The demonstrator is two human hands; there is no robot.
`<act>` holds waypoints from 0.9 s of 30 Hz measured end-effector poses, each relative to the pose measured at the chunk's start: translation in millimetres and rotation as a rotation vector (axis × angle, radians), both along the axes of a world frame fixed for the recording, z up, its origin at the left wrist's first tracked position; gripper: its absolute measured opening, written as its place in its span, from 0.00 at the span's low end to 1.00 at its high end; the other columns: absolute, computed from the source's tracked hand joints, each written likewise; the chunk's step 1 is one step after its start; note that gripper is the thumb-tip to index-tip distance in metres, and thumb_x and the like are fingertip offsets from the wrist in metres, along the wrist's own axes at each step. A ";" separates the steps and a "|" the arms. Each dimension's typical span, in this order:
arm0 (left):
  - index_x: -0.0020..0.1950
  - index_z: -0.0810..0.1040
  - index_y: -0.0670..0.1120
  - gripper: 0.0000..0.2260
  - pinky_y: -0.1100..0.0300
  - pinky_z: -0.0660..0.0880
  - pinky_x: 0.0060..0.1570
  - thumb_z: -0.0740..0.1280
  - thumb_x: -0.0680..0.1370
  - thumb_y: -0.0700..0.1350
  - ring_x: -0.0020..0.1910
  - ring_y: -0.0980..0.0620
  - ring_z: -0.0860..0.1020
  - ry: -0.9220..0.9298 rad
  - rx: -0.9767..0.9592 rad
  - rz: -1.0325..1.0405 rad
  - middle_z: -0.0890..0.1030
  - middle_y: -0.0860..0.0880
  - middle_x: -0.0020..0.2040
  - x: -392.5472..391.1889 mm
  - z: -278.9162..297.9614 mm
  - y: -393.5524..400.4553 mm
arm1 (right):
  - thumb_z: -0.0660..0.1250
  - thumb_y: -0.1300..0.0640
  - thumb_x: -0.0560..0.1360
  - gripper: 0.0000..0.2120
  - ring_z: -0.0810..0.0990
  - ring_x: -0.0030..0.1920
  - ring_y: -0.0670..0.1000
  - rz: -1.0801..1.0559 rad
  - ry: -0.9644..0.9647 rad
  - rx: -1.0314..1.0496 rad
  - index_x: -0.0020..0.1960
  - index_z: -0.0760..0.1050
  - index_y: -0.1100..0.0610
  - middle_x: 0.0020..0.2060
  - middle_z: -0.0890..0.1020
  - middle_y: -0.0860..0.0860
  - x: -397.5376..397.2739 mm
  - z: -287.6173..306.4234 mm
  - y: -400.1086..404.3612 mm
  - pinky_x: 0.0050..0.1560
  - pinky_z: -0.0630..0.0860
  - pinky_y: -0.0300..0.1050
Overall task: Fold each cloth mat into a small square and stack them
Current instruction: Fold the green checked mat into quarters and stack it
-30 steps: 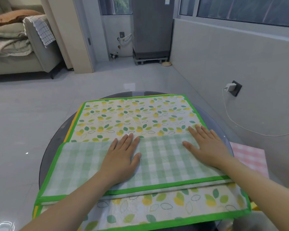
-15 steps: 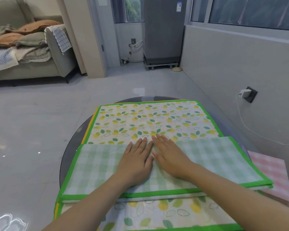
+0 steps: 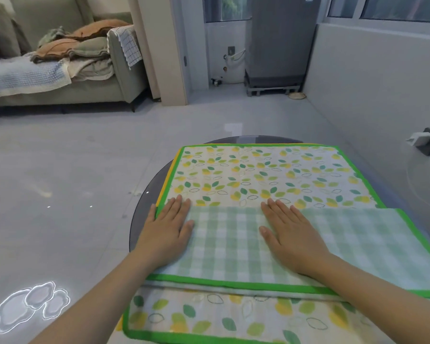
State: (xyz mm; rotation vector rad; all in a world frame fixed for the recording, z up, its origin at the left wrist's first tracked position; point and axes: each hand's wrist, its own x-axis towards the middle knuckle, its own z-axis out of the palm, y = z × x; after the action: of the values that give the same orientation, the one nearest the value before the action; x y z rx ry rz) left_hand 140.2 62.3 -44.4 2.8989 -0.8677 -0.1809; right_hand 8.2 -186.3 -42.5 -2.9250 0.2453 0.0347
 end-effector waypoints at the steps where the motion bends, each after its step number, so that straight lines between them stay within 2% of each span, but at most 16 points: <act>1: 0.77 0.41 0.54 0.24 0.49 0.34 0.73 0.42 0.81 0.56 0.75 0.59 0.38 0.010 0.001 -0.004 0.40 0.55 0.77 -0.5 1.7 -1.0 | 0.27 0.35 0.69 0.38 0.37 0.74 0.42 0.001 0.003 -0.006 0.76 0.37 0.49 0.76 0.40 0.45 0.6 -0.2 0.7 0.71 0.32 0.41; 3: 0.77 0.47 0.55 0.23 0.48 0.33 0.73 0.45 0.82 0.55 0.76 0.57 0.43 -0.004 -0.019 -0.006 0.46 0.54 0.78 1.2 6.1 -2.2 | 0.31 0.36 0.73 0.35 0.37 0.75 0.44 -0.007 0.017 -0.009 0.76 0.37 0.51 0.76 0.41 0.46 2.3 0.9 2.2 0.72 0.33 0.41; 5: 0.75 0.57 0.56 0.21 0.46 0.36 0.73 0.50 0.82 0.55 0.75 0.54 0.53 -0.083 -0.051 0.010 0.58 0.53 0.76 6.6 11.1 -2.3 | 0.41 0.43 0.80 0.28 0.38 0.75 0.45 -0.008 0.024 0.042 0.77 0.41 0.53 0.76 0.42 0.48 3.9 4.5 5.3 0.72 0.34 0.41; 7: 0.71 0.65 0.57 0.20 0.45 0.40 0.73 0.55 0.80 0.58 0.71 0.52 0.62 -0.146 -0.056 0.018 0.68 0.53 0.68 12.1 16.9 -3.6 | 0.49 0.50 0.82 0.25 0.42 0.76 0.46 0.030 -0.026 0.159 0.77 0.49 0.52 0.77 0.48 0.48 4.0 9.0 10.6 0.72 0.38 0.39; 9: 0.69 0.68 0.58 0.20 0.46 0.43 0.72 0.58 0.77 0.60 0.68 0.52 0.63 -0.133 -0.058 0.034 0.69 0.53 0.61 16.3 22.0 -5.5 | 0.55 0.53 0.81 0.23 0.50 0.75 0.45 0.080 -0.066 0.274 0.74 0.57 0.49 0.75 0.55 0.46 2.5 14.3 19.3 0.72 0.45 0.38; 11: 0.65 0.71 0.58 0.21 0.50 0.46 0.71 0.62 0.75 0.62 0.67 0.51 0.62 -0.115 -0.080 0.071 0.69 0.53 0.57 20.7 26.1 -6.8 | 0.58 0.50 0.79 0.22 0.55 0.72 0.45 0.118 -0.070 0.339 0.72 0.61 0.45 0.74 0.60 0.43 0.9 17.8 29.7 0.72 0.50 0.40; 14: 0.56 0.75 0.54 0.21 0.54 0.57 0.62 0.69 0.68 0.64 0.60 0.52 0.67 -0.098 -0.150 0.160 0.67 0.54 0.51 23.9 33.0 -7.1 | 0.60 0.39 0.75 0.27 0.53 0.72 0.46 0.143 -0.023 0.294 0.72 0.59 0.40 0.74 0.57 0.42 0.1 17.8 39.4 0.72 0.49 0.45; 16: 0.50 0.75 0.52 0.20 0.57 0.67 0.51 0.74 0.66 0.60 0.53 0.52 0.71 -0.018 -0.298 0.239 0.70 0.53 0.50 23.8 37.4 -4.8 | 0.59 0.33 0.71 0.33 0.49 0.73 0.47 0.160 0.043 0.223 0.73 0.55 0.39 0.75 0.52 0.42 -0.1 17.4 40.4 0.72 0.46 0.47; 18: 0.49 0.75 0.51 0.18 0.58 0.70 0.42 0.76 0.66 0.54 0.48 0.52 0.74 0.110 -0.487 0.300 0.75 0.51 0.51 23.3 39.9 -0.7 | 0.59 0.29 0.69 0.38 0.45 0.74 0.47 0.176 0.109 0.192 0.74 0.50 0.38 0.76 0.47 0.42 -0.7 18.4 40.3 0.73 0.43 0.48; 21: 0.60 0.72 0.53 0.21 0.56 0.75 0.46 0.75 0.70 0.45 0.49 0.51 0.78 0.329 -0.650 0.353 0.78 0.50 0.53 22.5 44.9 9.5 | 0.60 0.27 0.65 0.45 0.39 0.75 0.50 0.187 0.184 0.186 0.75 0.44 0.39 0.76 0.41 0.44 -1.3 20.0 42.1 0.73 0.40 0.51; 23: 0.64 0.71 0.51 0.24 0.54 0.78 0.46 0.73 0.71 0.40 0.45 0.49 0.81 0.504 -0.814 0.410 0.80 0.47 0.52 23.1 51.4 16.7 | 0.59 0.24 0.62 0.49 0.37 0.75 0.51 0.200 0.223 0.153 0.75 0.41 0.39 0.76 0.39 0.46 -0.8 20.3 43.8 0.73 0.39 0.52; 25: 0.63 0.73 0.46 0.21 0.51 0.80 0.45 0.72 0.72 0.37 0.41 0.46 0.82 0.644 -0.986 0.466 0.82 0.43 0.50 23.5 61.5 22.1 | 0.57 0.20 0.57 0.54 0.36 0.75 0.52 0.205 0.253 0.132 0.75 0.39 0.40 0.75 0.37 0.47 -0.1 20.2 44.9 0.73 0.38 0.53; 27: 0.59 0.76 0.42 0.16 0.50 0.80 0.46 0.71 0.72 0.36 0.40 0.45 0.82 0.759 -1.095 0.482 0.83 0.41 0.48 24.0 72.5 22.7 | 0.57 0.21 0.58 0.54 0.36 0.75 0.52 0.194 0.261 0.127 0.75 0.38 0.40 0.75 0.37 0.47 0.5 20.6 45.5 0.73 0.39 0.53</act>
State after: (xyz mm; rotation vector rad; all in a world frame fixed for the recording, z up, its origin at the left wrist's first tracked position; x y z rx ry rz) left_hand 164.2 84.9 28.1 1.6908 -0.0379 -0.5081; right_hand 8.7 -140.8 -21.9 -2.8006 -0.0030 0.4466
